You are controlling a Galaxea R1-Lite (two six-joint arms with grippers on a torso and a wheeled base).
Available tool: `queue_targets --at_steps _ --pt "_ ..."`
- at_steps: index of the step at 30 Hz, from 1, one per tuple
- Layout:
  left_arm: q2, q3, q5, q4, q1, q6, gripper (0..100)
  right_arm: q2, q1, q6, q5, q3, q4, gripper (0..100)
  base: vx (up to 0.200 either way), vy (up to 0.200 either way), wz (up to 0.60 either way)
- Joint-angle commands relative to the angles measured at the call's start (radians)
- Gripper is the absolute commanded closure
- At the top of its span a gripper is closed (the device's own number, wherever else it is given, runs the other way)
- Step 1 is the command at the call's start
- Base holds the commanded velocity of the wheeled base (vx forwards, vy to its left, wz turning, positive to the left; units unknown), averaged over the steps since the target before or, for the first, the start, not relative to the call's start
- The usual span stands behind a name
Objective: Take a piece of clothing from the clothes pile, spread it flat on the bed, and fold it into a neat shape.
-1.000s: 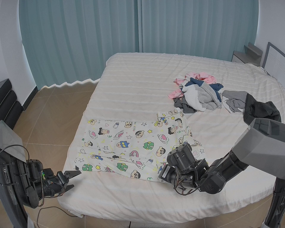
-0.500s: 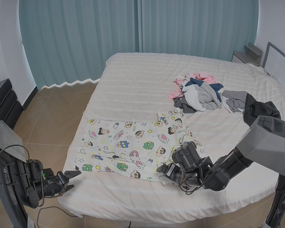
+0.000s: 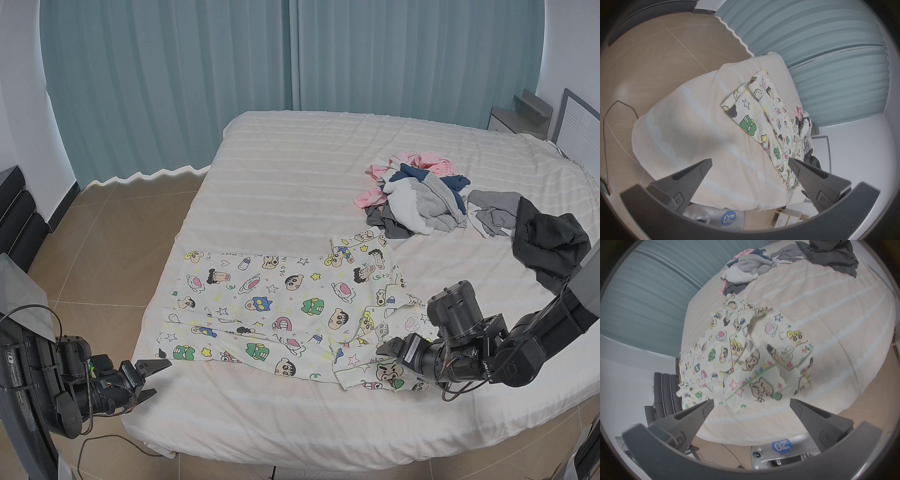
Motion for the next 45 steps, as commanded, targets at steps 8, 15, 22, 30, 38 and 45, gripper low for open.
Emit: queue_targets --at_steps 8,15,22,30,38,45 --pt "0.007 0.003 0.000 -0.018 0.000 0.015 0 0.084 -0.065 -0.171 0.047 0.152 -0.337 0 0.000 0.000 0.00" --pt "0.007 0.003 0.000 -0.018 0.000 0.016 0 0.164 -0.065 -0.194 0.053 0.158 -0.431 0 0.000 0.000 0.00" --pt "0.007 0.001 0.000 -0.018 0.000 0.016 0 0.165 -0.071 -0.194 0.053 0.155 -0.434 0 0.000 0.000 0.00" --pt "0.007 0.001 0.000 -0.018 -0.002 0.016 0 0.174 -0.071 -0.194 0.057 0.151 -0.469 0 0.000 0.000 0.00" --pt "0.008 0.001 0.001 -0.018 -0.002 0.016 0 0.205 -0.072 -0.196 0.060 0.161 -0.500 100 0.000 0.000 0.00" --pt "0.008 0.001 0.001 -0.018 -0.002 0.016 0 0.179 -0.074 -0.193 0.060 0.194 -0.504 100 0.000 0.000 0.00"
